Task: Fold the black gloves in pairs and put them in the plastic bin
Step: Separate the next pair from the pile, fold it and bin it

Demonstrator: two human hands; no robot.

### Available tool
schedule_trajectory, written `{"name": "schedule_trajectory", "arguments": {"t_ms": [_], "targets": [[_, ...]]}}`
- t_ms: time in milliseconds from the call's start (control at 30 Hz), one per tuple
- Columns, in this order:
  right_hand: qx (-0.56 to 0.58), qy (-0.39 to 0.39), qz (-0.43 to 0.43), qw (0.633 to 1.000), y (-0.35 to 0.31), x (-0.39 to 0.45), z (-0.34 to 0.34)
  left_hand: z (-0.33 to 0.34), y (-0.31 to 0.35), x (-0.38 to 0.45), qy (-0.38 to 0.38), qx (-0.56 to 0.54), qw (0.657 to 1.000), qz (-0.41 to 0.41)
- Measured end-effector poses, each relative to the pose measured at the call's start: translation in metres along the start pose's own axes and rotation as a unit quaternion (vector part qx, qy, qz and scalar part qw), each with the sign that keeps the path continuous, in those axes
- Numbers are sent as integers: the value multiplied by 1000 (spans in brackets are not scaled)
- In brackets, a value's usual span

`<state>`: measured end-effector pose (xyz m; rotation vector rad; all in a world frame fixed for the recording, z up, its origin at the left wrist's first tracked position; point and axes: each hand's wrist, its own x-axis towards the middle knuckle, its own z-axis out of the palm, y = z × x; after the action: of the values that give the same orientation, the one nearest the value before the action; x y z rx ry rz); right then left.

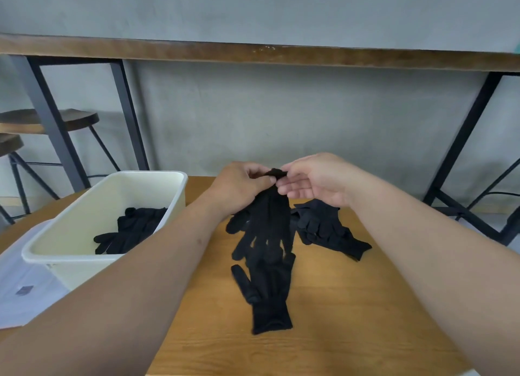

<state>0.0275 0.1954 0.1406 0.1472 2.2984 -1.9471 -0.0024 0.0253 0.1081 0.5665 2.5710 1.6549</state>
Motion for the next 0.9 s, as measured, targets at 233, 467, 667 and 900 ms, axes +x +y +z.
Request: {"name": "schedule_trajectory", "arguments": {"t_ms": [233,467,667,900], "targets": [[-327,17,-83,941,0,-6,4,-7,1,-3,-46,-31,998,-18],[-283,10,-75,956,6,5,-1,-11,-8,9,-30,57,998,-17],[-235,71,-101,964,15,17,3,-5,-13,14,24,39,999,-12],[-339,88,-184,918,67,-28,15,12,-45,-45,19,171,980,98]]}}
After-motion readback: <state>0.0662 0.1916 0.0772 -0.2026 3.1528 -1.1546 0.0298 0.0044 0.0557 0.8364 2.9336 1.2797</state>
